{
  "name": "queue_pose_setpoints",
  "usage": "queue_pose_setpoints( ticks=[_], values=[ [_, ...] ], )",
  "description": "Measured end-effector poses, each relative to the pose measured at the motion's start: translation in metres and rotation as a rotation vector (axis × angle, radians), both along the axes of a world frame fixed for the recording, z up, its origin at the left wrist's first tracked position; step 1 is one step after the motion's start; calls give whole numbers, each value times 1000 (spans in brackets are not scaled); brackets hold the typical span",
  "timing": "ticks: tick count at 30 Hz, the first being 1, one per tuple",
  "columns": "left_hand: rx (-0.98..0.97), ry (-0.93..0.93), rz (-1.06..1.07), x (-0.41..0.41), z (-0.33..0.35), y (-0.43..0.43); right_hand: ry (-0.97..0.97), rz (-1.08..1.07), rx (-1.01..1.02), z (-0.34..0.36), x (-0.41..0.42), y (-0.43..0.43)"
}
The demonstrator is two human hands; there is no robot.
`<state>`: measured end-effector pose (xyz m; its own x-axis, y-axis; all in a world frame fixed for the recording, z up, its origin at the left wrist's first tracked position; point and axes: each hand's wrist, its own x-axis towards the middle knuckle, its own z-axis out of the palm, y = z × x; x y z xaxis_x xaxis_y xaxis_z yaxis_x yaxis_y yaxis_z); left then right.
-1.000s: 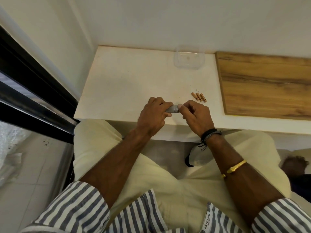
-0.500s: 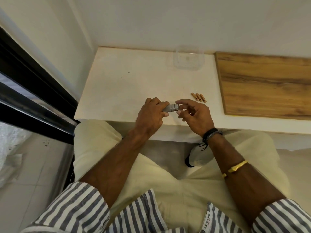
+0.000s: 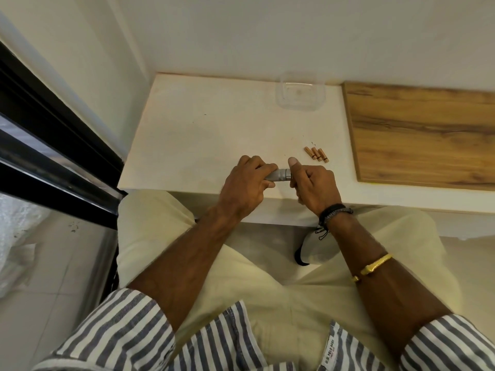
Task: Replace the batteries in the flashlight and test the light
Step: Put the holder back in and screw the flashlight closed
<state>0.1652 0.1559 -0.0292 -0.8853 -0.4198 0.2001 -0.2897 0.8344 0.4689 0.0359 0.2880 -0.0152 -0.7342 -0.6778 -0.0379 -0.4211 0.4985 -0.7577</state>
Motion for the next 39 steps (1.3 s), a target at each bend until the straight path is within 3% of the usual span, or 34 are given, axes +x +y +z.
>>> queue_pose_setpoints(
  ticks=[3,6,14,20,23,28,31,39],
  values=[
    [31,-27,34,0,-1,-2,-127,105,-83,1,-3,4],
    [46,-55,63,2,-1,-6,-62,207,-95,1,-7,6],
    [12,-34,29,3,3,-3,-65,141,-60,3,-5,5],
    [-1,-19,-27,0,5,3,68,-2,60,2,-1,-1],
    [17,-20,-28,1,5,3,10,-26,113,0,-2,-2],
    [76,-50,31,0,2,-2,-168,126,-62,1,-7,5],
    [86,-76,64,1,0,-6,-66,209,-91,-1,-9,6],
    [88,-47,18,1,2,-4,27,174,-38,1,-6,6]
  ],
)
